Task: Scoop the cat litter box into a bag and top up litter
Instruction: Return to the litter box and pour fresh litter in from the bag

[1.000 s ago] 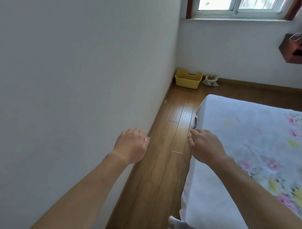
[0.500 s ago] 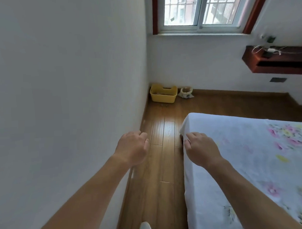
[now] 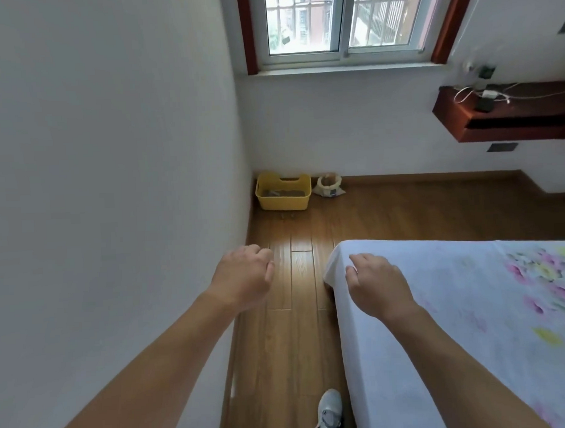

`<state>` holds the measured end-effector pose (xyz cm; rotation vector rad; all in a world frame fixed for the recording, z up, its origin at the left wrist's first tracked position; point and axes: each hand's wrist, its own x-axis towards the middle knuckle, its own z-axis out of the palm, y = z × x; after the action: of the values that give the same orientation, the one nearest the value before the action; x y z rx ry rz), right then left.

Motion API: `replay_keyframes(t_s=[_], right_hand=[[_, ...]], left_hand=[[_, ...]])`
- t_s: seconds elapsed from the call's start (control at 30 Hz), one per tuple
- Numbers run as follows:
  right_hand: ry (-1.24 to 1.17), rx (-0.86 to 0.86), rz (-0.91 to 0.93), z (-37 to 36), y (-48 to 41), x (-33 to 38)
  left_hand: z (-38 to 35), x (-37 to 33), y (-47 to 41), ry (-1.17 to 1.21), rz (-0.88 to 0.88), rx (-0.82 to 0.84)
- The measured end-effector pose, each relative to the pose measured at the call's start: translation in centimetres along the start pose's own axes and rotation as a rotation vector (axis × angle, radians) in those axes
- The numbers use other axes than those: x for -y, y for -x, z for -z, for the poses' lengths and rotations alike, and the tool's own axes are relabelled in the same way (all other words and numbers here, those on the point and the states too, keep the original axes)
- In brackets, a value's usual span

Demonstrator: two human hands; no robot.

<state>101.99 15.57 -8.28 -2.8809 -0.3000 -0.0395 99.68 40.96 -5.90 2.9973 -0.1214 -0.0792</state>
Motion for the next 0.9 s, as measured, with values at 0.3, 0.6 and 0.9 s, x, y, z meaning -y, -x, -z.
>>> replay_keyframes(t_s=[0.3,0.6,0.9], right_hand=[[0.035,0.002,0.041,2.4,-18.8,-5.8],[-0.019,0.08,-0.05,2.4,-33.6,-8.6],[-0.107,0.074,-0.223,0.7,-50.7,-9.9]], left_hand=[[2.1,-0.2,-17.3,0.003,0.08,-0.017],[2.4,2.3,-33.0,0.021,0.12,0.003],[2.7,7.6,-52.8,0.079,0.086,0.021]])
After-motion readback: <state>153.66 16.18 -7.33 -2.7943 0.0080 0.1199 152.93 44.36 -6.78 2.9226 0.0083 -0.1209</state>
